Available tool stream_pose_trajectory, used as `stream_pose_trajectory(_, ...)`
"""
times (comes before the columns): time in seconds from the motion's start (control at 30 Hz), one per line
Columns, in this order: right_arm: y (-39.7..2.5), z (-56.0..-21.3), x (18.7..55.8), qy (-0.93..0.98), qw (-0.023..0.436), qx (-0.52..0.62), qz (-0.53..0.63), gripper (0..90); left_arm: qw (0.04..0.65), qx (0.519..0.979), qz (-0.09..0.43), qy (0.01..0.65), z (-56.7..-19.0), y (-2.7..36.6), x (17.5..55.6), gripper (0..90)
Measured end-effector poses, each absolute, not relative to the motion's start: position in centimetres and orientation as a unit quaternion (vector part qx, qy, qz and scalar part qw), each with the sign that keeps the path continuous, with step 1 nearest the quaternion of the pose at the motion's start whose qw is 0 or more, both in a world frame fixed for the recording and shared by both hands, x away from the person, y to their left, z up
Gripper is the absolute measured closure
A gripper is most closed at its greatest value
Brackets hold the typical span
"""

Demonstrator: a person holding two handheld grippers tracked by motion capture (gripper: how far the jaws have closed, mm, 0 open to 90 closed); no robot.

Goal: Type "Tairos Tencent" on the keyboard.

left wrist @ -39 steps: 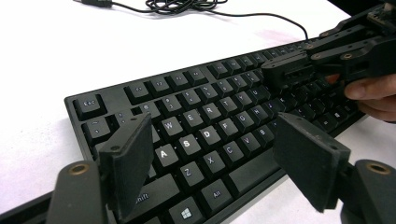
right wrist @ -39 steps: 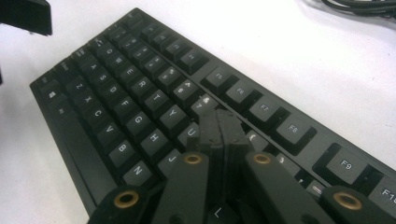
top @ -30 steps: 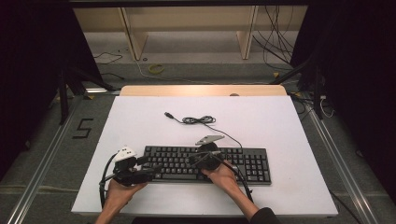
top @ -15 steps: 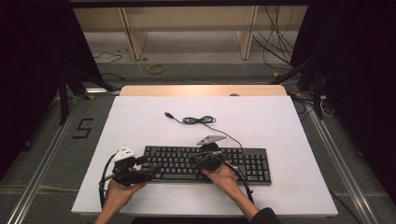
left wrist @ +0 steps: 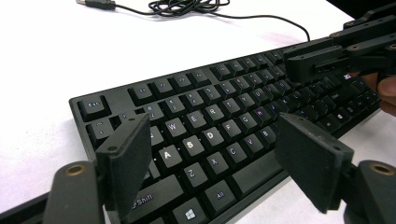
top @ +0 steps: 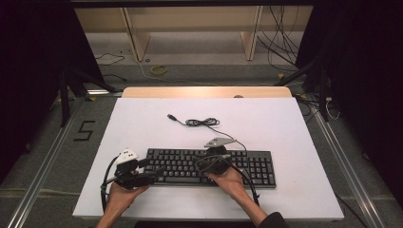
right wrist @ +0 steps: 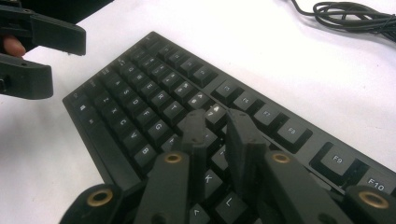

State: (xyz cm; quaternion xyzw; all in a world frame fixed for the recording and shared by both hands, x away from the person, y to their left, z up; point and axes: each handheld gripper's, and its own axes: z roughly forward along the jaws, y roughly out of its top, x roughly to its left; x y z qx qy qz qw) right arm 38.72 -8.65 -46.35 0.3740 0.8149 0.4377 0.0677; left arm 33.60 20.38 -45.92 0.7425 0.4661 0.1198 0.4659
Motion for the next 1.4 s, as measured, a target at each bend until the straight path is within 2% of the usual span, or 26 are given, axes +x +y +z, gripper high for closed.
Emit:
stream_pose_trajectory(0.17,-8.8,-46.3,38.6,0.814,0.064,0.372,0.442,72.2,0.466,0.743,0.120,0.466,-45.9,20.4,33.6,26.7)
stream_pose_trajectory(0.6,-10.1,-45.9,37.5,0.808,0.057,0.360,0.462,44.4,0.465,0.744,0.125,0.464,-45.8,20.0,34.1,27.6)
stream_pose_trajectory(0.77,-10.9,-45.7,37.0,0.805,0.060,0.354,0.472,39.5,0.460,0.747,0.126,0.463,-45.9,19.6,34.7,31.0)
stream_pose_trajectory(0.97,-11.7,-45.7,36.4,0.802,0.062,0.357,0.474,36.9,0.454,0.752,0.126,0.461,-46.0,19.1,35.4,40.9)
stream_pose_trajectory(1.4,-13.0,-45.6,35.4,0.796,0.065,0.356,0.484,34.1,0.428,0.777,0.112,0.447,-46.5,17.2,37.1,77.2)
